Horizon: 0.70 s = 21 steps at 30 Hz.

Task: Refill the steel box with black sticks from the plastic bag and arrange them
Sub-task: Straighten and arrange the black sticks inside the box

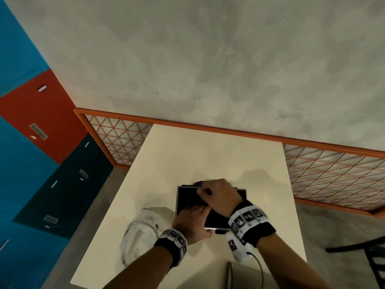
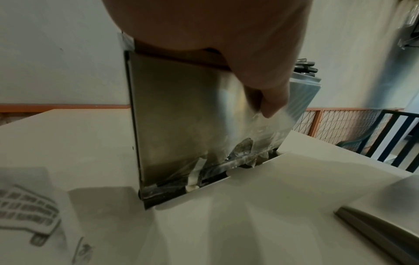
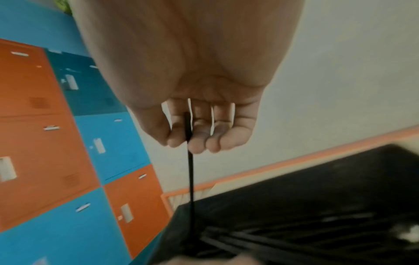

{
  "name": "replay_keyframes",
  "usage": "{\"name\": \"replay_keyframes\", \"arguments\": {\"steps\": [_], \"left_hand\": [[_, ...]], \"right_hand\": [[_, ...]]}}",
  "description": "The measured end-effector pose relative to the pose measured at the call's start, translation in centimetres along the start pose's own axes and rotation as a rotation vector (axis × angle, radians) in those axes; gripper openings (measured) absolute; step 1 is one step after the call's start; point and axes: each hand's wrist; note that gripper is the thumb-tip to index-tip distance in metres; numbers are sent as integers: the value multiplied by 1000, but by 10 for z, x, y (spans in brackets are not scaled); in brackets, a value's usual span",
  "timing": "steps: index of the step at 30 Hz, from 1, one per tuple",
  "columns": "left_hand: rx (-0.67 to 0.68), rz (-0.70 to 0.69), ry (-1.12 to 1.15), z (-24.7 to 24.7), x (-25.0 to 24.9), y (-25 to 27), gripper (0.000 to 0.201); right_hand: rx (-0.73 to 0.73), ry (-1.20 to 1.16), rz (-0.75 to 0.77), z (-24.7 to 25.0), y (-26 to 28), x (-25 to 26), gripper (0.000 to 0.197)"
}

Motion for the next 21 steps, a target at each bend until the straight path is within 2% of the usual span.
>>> {"name": "replay_keyframes", "arguments": {"steps": [3,5,7,9,11,13,15,17,18,21], "left_hand": [[-44,-64,-25,0,1,0,62],[-26,-78,-45,2,-1,1,65],[-48,-87,-48,-2,2,-1,65],[-47,-90,-59,-3,2,-3,64],[-47,-86,-67,-3,3,-5,62],[-50,-77,-69,-3,3,-7,61],[-73,-65,-59,-5,4,-9,60],[-85,-39,-46,-6,4,-10,59],[-93,-33,-39,-6,4,-10,59],[-59,23,-3,-5,4,-14,74]], "right_hand": [[-166,50,-84,27,17,-32,38],[-252,55,-118,35,27,-53,42],[-260,99,-156,31,35,-69,40],[-161,183,-170,18,39,-76,32],[15,231,-137,-1,36,-80,23],[161,261,-95,-17,33,-82,24],[130,252,-53,-26,29,-82,33],[31,165,-22,-27,27,-77,33],[29,144,-4,-28,27,-74,34],[251,300,-9,-35,27,-72,62]]}}
Point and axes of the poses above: each hand's wrist, its own y-axis away from the middle knuckle, its own z-axis out of the back of the hand, x = y × z, and after that the axes turned 2 degrees about -x, right-handed
